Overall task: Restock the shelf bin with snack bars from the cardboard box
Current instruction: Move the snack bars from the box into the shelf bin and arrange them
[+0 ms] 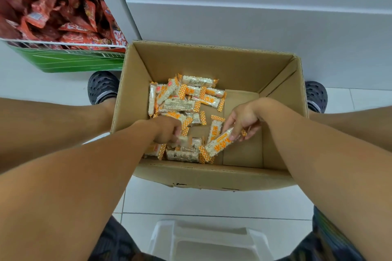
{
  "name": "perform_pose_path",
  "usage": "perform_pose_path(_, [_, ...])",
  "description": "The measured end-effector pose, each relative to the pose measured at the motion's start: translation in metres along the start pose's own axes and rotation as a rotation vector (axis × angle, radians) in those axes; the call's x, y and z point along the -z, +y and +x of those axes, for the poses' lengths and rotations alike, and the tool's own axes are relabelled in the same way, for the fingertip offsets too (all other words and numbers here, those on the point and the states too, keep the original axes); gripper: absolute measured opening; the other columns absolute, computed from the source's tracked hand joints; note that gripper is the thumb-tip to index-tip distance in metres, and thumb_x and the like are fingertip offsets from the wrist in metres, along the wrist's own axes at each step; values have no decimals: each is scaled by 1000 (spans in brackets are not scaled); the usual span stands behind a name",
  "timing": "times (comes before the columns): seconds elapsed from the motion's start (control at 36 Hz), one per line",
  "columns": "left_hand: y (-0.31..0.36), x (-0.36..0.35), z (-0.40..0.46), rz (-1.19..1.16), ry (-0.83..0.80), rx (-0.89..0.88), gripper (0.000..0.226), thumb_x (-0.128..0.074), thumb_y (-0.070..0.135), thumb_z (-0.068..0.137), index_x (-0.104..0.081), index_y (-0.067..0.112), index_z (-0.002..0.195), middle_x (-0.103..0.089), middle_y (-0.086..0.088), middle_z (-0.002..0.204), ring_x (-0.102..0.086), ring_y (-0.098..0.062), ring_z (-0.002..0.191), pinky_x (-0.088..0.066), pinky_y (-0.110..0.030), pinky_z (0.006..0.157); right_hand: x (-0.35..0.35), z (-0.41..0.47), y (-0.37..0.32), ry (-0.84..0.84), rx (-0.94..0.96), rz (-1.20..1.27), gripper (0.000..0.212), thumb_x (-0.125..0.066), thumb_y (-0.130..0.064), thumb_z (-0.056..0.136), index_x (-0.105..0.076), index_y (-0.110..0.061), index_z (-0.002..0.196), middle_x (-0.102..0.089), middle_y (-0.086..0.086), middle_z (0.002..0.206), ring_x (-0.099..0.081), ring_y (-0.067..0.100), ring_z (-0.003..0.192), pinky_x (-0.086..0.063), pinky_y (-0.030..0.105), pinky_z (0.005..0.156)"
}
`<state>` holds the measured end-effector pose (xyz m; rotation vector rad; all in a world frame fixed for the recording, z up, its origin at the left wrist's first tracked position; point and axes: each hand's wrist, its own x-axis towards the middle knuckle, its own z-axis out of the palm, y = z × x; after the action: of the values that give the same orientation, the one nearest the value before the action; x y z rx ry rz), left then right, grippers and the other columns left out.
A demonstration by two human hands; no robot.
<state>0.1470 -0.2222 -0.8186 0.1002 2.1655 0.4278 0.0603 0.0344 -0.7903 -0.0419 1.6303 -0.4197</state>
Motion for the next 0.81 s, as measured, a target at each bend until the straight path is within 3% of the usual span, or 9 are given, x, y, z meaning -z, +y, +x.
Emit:
perform_pose_path(0.08, [7,7,3,-307,124,20,16,-64,25,95,-52,21,86,-61,0,95,-58,-18,86,-45,-30,69,1,1,-2,18,79,67,33,-82,-4,78,-72,-21,105,-74,6,89,-68,11,70,-56,21,60])
perform_pose_path(0.22, [36,23,-1,-775,34,94,30,-51,28,103,-61,15,128,-53,-1,140,-52,-22,127,-41,-32,104,1,4,-9,162,250,405,27,-81,-2,76,-65,-9,97,-71,13,90,-68,15,70,-57,19,55])
perform_pose_path(0.31, [47,25,-3,-1144,-41,109,40,-42,36,105,-55,8,131,-65,-14,124,-63,-28,107,-54,-41,90,-5,8,-17,251,288,533,27,-81,0,76,-64,-5,97,-70,10,88,-70,14,68,-57,18,55])
perform_pose_path(0.44, [48,22,1,-1000,-66,102,57,-61,41,96,-44,4,136,-72,-11,109,-73,-23,88,-52,-46,96,-22,31,-25,478,268,912,45,-86,-20,77,-61,-7,112,-71,11,101,-73,20,78,-61,27,66])
perform_pose_path(0.53, [39,21,5,-939,34,149,64,-65,43,91,-43,11,142,-59,-10,136,-69,-22,106,-42,-48,108,-36,46,-19,658,60,540,35,-65,-28,96,-60,-16,128,-68,12,110,-68,22,74,-61,34,62])
perform_pose_path(0.61, [38,23,1,-936,59,180,75,-68,37,89,-33,13,150,-39,6,146,-37,-23,141,-26,-45,118,-57,47,-17,418,-11,53,59,-44,-10,101,-32,-37,153,-56,14,114,-62,28,73,-52,32,52])
perform_pose_path(0.69, [29,21,0,-1003,-13,250,63,-70,24,86,-45,4,140,-49,-7,145,-43,-27,137,-36,-40,110,-70,45,-24,351,-25,-249,67,-47,-8,100,-20,-28,158,-48,11,119,-55,25,77,-41,27,50])
perform_pose_path(0.75, [23,18,1,-967,-24,267,61,-73,28,68,-61,1,121,-56,-15,140,-47,-34,134,-38,-48,110,-71,47,-24,455,-37,-230,57,-53,-11,97,-36,-20,150,-51,12,136,-61,30,102,-44,28,53])
perform_pose_path(0.81, [20,17,6,-896,13,272,62,-67,30,67,-63,-1,120,-47,-13,148,-36,-33,141,-32,-41,111,-68,51,-23,511,-58,56,36,-57,-13,95,-53,-17,130,-56,13,125,-65,35,104,-60,40,67])
